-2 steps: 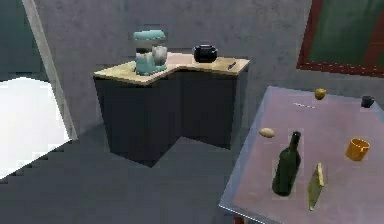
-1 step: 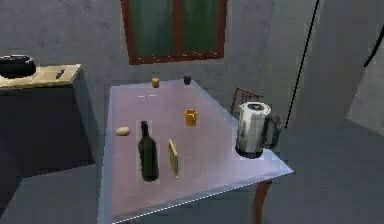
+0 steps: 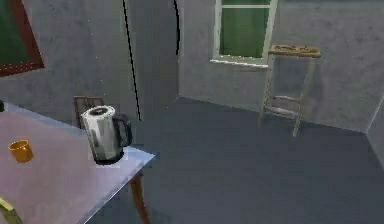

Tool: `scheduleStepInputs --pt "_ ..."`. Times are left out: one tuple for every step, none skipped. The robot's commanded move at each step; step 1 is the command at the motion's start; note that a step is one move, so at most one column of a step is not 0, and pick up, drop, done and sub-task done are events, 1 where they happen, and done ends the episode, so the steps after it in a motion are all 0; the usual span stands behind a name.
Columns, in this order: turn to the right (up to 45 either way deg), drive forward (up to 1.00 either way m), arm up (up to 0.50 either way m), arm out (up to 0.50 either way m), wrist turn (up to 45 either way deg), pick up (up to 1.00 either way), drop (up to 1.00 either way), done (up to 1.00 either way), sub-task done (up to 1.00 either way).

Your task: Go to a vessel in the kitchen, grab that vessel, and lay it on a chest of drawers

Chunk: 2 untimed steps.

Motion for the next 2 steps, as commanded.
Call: scheduleStepInputs --pt "0.0 0.95 0.00 0.00 0.0 0.00 0.00 0.00 0.00" --pt "-3.0 0.00 0.00 0.00 0.0 0.00 0.00 0.00 0.00"
